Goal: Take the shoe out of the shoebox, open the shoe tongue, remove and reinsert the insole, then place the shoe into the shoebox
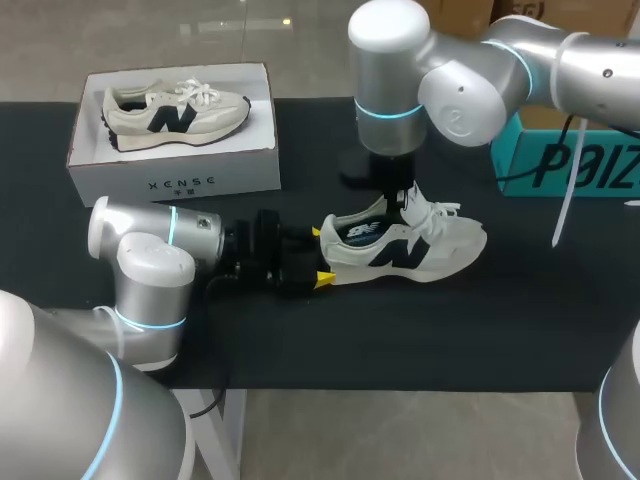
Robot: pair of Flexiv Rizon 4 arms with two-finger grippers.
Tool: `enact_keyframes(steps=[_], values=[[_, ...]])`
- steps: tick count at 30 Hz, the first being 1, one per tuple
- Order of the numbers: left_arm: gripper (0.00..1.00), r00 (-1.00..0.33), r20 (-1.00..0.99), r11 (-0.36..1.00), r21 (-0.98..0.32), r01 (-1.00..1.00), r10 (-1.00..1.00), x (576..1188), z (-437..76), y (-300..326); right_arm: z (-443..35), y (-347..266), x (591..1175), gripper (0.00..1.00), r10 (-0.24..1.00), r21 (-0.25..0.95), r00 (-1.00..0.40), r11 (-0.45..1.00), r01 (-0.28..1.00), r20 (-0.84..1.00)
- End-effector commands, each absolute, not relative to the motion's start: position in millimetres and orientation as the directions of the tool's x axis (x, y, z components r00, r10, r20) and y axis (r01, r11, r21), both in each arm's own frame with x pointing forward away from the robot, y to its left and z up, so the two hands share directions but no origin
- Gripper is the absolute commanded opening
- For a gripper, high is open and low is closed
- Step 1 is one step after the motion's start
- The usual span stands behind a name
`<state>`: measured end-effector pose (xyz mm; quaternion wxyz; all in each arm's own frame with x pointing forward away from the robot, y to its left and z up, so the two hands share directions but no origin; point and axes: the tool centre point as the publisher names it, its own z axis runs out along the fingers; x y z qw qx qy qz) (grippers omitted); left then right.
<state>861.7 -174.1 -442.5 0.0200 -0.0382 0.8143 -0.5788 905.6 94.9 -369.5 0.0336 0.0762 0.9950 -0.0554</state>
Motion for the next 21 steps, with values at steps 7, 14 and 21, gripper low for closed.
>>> enact_keyframes(steps=[7,14,21], values=[[0.0,-0.997,0.012,0.332,-0.943,-0.039,-0.081,862.2,-447.1,-176.1,-369.3,67.8,900.5,0.0,0.207,-0.075,-0.976,0.975,0.212,-0.066],[0.0,-0.997,0.012,0.332,-0.943,-0.039,-0.081,862.2,-447.1,-176.1,-362.5,57.6,897.1,0.0,0.238,-0.037,-0.968,0.97,0.242,-0.076],[0.0,-0.997,0.012,0.332,-0.943,-0.039,-0.081,862.2,-447.1,-176.1,-357.6,53.5,893.0,0.0,0.268,0.028,-0.96,0.963,0.267,-0.079]])
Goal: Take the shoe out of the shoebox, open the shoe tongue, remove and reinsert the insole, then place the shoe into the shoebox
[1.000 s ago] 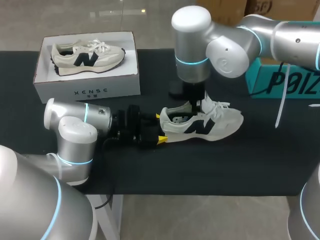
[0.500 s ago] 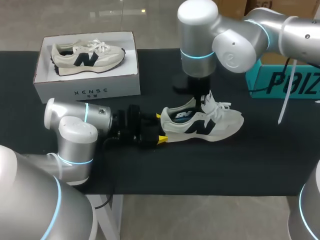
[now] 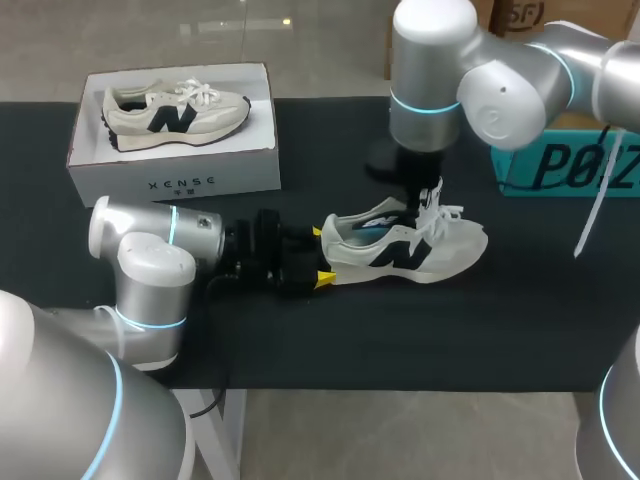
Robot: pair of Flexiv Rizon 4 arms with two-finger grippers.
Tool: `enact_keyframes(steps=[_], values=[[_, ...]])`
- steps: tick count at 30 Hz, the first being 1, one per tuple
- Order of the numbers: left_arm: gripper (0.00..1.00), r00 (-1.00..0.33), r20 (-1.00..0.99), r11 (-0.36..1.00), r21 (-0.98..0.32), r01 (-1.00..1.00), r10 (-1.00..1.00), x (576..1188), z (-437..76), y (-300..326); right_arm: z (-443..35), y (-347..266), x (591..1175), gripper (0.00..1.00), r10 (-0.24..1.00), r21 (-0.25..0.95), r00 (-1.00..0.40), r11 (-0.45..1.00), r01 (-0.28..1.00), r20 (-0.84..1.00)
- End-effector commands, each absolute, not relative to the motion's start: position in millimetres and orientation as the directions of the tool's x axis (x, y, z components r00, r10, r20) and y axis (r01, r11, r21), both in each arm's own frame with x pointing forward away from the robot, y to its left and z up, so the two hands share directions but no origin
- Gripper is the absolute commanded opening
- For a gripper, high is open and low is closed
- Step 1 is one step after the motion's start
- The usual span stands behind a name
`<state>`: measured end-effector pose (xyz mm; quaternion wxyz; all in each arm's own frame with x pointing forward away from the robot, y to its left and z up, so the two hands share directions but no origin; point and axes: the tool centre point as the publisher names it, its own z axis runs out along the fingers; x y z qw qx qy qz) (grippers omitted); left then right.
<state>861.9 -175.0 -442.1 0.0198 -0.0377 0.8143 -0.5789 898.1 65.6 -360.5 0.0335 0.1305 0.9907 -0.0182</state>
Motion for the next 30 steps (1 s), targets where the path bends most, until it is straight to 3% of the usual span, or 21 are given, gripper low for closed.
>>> enact_keyframes(steps=[1,30], values=[[0.0,-0.997,0.012,0.332,-0.943,-0.039,-0.081,862.2,-447.1,-176.1,-355.9,52.9,892.7,0.0,0.275,0.051,-0.959,0.961,0.271,-0.075],[0.0,-0.997,0.012,0.332,-0.943,-0.039,-0.081,862.2,-447.1,-176.1,-340.9,126.5,891.2,0.0,0.146,0.157,-0.987,0.978,0.134,-0.069]])
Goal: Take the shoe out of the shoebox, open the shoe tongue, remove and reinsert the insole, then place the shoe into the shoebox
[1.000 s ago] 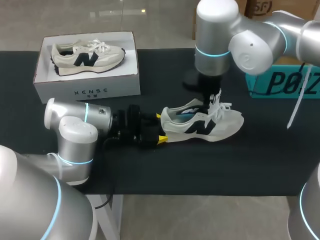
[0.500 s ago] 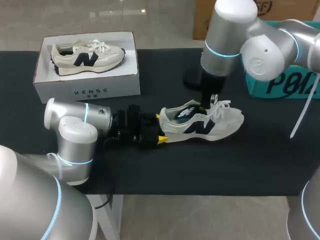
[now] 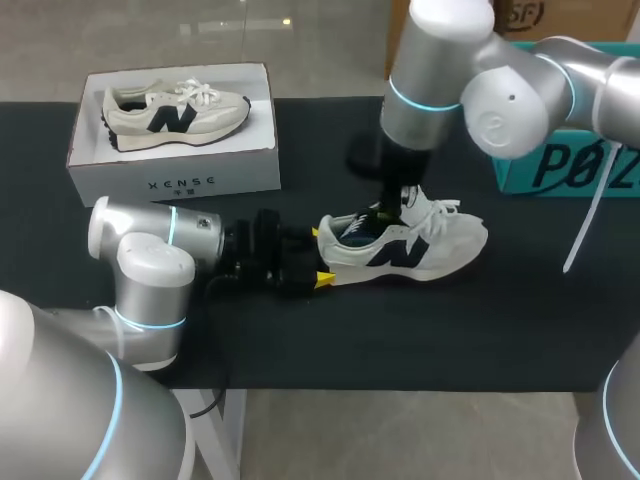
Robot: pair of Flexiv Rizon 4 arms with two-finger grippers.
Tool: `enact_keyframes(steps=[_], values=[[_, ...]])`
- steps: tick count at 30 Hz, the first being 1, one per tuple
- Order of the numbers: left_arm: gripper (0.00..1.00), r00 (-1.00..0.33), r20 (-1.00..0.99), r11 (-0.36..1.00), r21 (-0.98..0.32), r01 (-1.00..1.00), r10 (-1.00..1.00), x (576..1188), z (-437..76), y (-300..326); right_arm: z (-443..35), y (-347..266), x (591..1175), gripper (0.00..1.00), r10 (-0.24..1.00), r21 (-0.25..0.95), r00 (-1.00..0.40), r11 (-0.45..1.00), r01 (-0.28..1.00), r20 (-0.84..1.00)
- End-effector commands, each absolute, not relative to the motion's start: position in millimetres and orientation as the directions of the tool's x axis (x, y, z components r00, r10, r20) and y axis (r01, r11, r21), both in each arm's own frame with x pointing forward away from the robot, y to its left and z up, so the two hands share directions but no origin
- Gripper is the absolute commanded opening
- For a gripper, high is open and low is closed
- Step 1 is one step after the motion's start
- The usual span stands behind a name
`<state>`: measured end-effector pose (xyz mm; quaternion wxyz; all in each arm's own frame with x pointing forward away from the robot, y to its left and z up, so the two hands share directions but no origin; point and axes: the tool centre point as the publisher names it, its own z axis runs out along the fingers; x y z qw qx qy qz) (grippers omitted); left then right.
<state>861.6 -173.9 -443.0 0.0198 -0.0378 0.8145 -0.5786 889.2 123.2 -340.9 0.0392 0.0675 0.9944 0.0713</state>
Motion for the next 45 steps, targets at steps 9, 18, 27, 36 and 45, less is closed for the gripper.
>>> enact_keyframes(steps=[9,18,27,36,45], values=[[0.0,-0.997,0.012,0.332,-0.943,-0.039,-0.081,862.2,-447.1,-176.1,-318.8,115.4,900.8,0.0,0.215,0.219,-0.971,0.957,0.189,-0.102],[0.0,-0.997,0.012,0.332,-0.943,-0.039,-0.081,862.2,-447.1,-176.1,-292.9,107.0,913.5,0.0,0.251,0.262,-0.957,0.943,0.207,-0.147],[0.0,-0.997,0.012,0.332,-0.943,-0.039,-0.081,862.2,-447.1,-176.1,-276.8,121.0,913.6,0.0,0.228,0.287,-0.958,0.942,0.172,-0.174],[0.0,-0.997,0.012,0.332,-0.943,-0.039,-0.081,862.2,-447.1,-176.1,-276.8,121.0,913.6,0.0,0.228,0.287,-0.958,0.942,0.172,-0.174],[0.0,-0.997,0.012,0.332,-0.943,-0.039,-0.081,862.2,-447.1,-176.1,-276.8,121.0,913.6,0.0,0.228,0.287,-0.958,0.942,0.172,-0.174]])
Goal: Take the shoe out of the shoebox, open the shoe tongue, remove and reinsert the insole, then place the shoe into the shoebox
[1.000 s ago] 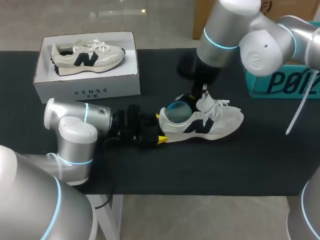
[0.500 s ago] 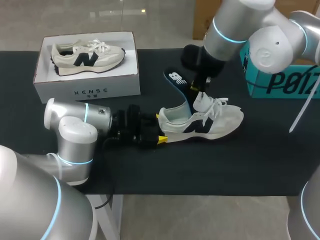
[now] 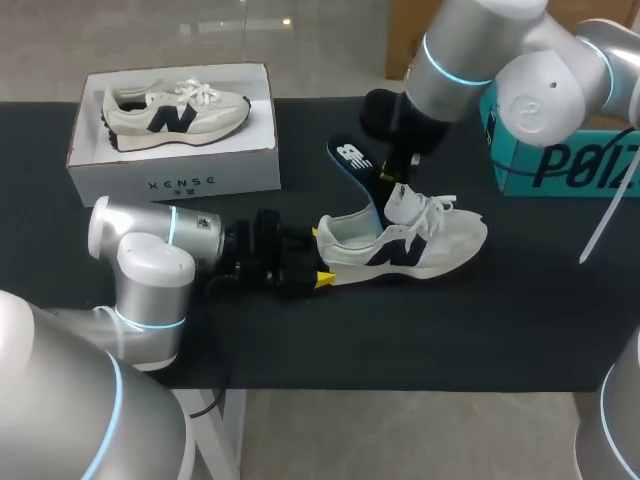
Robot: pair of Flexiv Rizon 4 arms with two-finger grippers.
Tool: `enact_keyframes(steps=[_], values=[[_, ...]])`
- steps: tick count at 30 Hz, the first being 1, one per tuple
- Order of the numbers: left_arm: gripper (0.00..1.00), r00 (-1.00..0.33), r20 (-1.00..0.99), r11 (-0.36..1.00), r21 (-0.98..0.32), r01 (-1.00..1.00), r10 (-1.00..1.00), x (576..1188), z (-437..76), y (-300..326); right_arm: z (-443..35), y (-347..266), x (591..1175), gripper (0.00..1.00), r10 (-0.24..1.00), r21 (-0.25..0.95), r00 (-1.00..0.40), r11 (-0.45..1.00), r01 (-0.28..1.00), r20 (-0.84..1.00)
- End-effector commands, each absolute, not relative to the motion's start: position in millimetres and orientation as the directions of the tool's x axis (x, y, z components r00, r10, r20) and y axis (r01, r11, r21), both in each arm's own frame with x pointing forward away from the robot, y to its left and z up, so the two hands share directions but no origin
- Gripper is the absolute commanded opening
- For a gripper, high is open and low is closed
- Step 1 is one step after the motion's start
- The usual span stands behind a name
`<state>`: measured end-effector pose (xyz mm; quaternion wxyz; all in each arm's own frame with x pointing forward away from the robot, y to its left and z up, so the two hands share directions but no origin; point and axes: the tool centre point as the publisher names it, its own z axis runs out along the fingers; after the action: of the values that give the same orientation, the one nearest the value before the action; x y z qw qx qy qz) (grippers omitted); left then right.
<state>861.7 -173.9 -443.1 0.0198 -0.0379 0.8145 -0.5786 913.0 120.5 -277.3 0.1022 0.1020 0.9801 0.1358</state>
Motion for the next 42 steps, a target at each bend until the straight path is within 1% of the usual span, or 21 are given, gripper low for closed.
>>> enact_keyframes(steps=[1,3,4,8,15,17,21,24,27,28,42], values=[[0.0,-0.997,0.012,0.332,-0.943,-0.039,-0.081,862.2,-447.1,-176.1,-270.4,122.1,915.1,0.0,0.236,0.308,-0.963,0.933,0.186,-0.133],[0.0,-0.997,0.012,0.332,-0.943,-0.039,-0.081,862.2,-447.1,-176.1,-257.9,122.8,916.3,0.0,0.253,0.356,-0.963,0.912,0.205,-0.092],[0.0,-0.997,0.012,0.332,-0.943,-0.039,-0.081,862.2,-447.1,-176.1,-252.6,122.6,917.0,0.0,0.264,0.382,-0.964,0.895,0.229,-0.042],[0.0,-0.997,0.012,0.332,-0.943,-0.039,-0.081,862.2,-447.1,-176.1,-230.2,116.7,919.9,0.0,0.326,0.514,-0.942,0.797,0.316,0.073],[0.0,-0.997,0.012,0.332,-0.943,-0.039,-0.081,862.2,-447.1,-176.1,-199.4,110.0,928.8,0.0,0.333,0.652,-0.906,0.632,0.42,0.261],[0.0,-0.997,0.012,0.332,-0.943,-0.039,-0.081,862.2,-447.1,-176.1,-187.6,106.3,930.6,0.0,0.358,0.657,-0.888,0.6,0.456,0.289],[0.0,-0.997,0.012,0.332,-0.943,-0.039,-0.081,862.2,-447.1,-176.1,-163.7,95.1,929.8,0.0,0.366,0.685,-0.873,0.545,0.483,0.323],[0.0,-0.997,0.012,0.332,-0.943,-0.039,-0.081,862.2,-447.1,-176.1,-140.4,85.8,926.4,0.0,0.381,0.712,-0.871,0.514,0.479,0.311],[0.0,-0.997,0.012,0.332,-0.943,-0.039,-0.081,862.2,-447.1,-176.1,-124.1,88.2,913.8,0.0,0.35,0.718,-0.883,0.521,0.462,0.314],[0.0,-0.997,0.012,0.332,-0.943,-0.039,-0.081,862.2,-447.1,-176.1,-122.5,89.9,911.0,0.0,0.336,0.715,-0.889,0.534,0.451,0.31],[0.0,-0.997,0.012,0.332,-0.943,-0.039,-0.081,862.2,-447.1,-176.1,-122.5,89.9,911.0,0.0,0.336,0.715,-0.889,0.534,0.451,0.31]])
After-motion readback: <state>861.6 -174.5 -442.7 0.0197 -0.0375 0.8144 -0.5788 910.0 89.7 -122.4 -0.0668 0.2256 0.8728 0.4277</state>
